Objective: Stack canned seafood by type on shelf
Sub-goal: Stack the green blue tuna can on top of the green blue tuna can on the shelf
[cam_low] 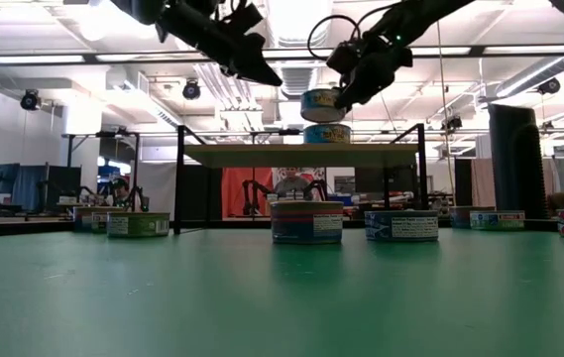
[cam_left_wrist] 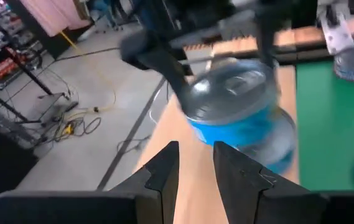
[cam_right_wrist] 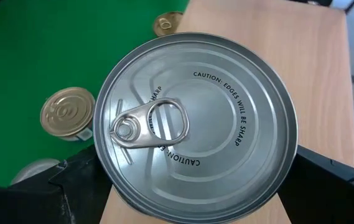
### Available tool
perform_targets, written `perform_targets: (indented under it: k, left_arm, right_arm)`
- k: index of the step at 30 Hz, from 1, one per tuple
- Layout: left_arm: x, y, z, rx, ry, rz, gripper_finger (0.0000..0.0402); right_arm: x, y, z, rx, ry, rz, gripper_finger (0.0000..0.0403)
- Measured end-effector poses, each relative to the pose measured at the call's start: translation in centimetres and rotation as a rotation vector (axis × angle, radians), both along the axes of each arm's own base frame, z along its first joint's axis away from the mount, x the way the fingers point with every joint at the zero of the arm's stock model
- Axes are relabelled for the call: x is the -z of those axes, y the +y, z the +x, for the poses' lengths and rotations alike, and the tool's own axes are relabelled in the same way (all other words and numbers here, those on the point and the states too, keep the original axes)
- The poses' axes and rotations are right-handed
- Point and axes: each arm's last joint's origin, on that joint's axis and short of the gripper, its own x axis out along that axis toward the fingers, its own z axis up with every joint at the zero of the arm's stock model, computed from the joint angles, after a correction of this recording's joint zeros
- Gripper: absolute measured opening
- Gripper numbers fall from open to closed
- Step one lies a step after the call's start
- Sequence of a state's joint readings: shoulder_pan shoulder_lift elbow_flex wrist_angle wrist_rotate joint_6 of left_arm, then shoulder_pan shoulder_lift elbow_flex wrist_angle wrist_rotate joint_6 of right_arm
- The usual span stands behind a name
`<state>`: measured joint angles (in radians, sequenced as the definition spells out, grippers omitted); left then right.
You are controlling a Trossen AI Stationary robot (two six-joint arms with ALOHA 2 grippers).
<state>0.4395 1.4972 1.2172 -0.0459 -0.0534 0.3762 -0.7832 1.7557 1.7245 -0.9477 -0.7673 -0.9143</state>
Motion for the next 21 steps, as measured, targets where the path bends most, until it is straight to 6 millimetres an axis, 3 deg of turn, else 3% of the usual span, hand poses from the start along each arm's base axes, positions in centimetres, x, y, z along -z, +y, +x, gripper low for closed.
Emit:
perform_targets:
  k: [4, 8, 12, 16, 21]
  left_arm:
    - [-0.7, 1.9, 0.1, 0.151, -0.061, -0.061, 0.0086]
    - [0.3, 3.7, 1.4, 0.278, -0.062, -0.14, 0.0086]
    - [1.3, 5.2, 3.4, 0.352, -0.035, -0.103, 0.0086]
    - [1.9, 6.3, 5.4, 0.404, -0.013, -0.108, 0.0086]
    - [1.2, 6.8, 6.4, 0.451, 0.01, -0.114, 0.0086]
  right_arm:
    - [0.2, 0.3, 0.1, -0.036, 0.001, -0.022, 0.0359]
    - [0.2, 0.3, 0.0, -0.047, 0.01, -0.033, 0.0359]
    - [0.4, 0.5, -0.2, -0.065, 0.02, -0.037, 0.0359]
    - [0.5, 0.5, -0.2, -0.086, 0.018, -0.054, 0.0359]
    - [0.7, 0.5, -0.1, -0.092, 0.017, -0.061, 0.0359]
